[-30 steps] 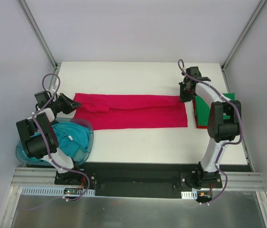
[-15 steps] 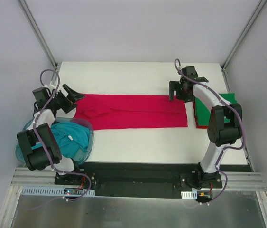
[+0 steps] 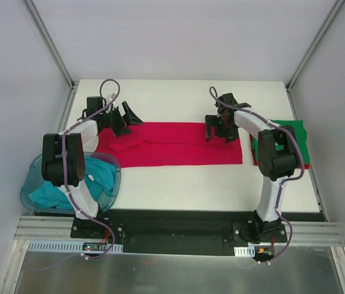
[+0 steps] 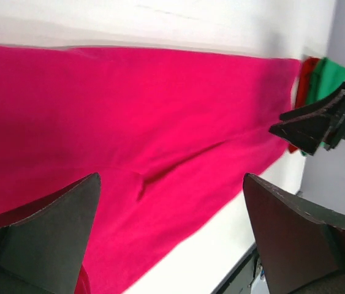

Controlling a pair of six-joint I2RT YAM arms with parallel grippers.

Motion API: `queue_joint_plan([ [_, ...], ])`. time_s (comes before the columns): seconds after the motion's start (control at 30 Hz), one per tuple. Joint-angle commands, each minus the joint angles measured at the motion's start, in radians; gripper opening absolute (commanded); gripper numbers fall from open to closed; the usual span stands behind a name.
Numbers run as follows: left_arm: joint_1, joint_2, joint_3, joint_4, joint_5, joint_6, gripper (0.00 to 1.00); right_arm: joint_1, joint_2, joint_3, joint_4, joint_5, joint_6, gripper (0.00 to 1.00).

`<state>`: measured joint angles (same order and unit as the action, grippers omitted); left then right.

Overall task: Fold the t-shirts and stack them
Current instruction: Fold the other side of the tshirt into a rectangle

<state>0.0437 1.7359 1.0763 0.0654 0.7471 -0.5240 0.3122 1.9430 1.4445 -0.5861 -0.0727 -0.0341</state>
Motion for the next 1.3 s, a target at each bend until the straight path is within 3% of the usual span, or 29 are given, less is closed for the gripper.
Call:
queue_joint_plan([
  [0.0, -0.039, 0.112, 0.085, -0.062, -0.074, 0.038, 0.99, -0.01, 0.088, 0.085, -0.052, -0.003, 0.023, 0.96],
  [0.3, -0.119, 0.326, 0.335, -0.239, -0.184, 0.07, 0.99, -0.099, 0.203, 0.224, -0.116, -0.013, 0.011, 0.96],
  [0.63, -0.162, 0.496, 0.723, -0.32, -0.179, 0.077, 0.99, -0.177, 0.457, 0.713, -0.337, 0.019, -0.03, 0.96],
  [0.77, -0.179, 0.469, 0.852, -0.427, -0.227, 0.143, 0.99, -0.16, 0.432, 0.85, -0.376, -0.016, -0.079, 0.96],
  [0.9, -0.209, 0.308, 0.753, -0.496, -0.386, 0.215, 0.99, -0.134, 0.234, 0.63, -0.289, -0.001, -0.099, 0.96],
  [1.1, -0.245, 0.025, 0.435, -0.573, -0.641, 0.254, 0.98, -0.124, -0.157, -0.005, 0.032, -0.053, -0.09, 0.96],
  [1.27, -0.263, -0.022, 0.309, -0.584, -0.727, 0.24, 0.96, -0.124, -0.266, -0.211, 0.152, -0.073, -0.136, 0.96],
])
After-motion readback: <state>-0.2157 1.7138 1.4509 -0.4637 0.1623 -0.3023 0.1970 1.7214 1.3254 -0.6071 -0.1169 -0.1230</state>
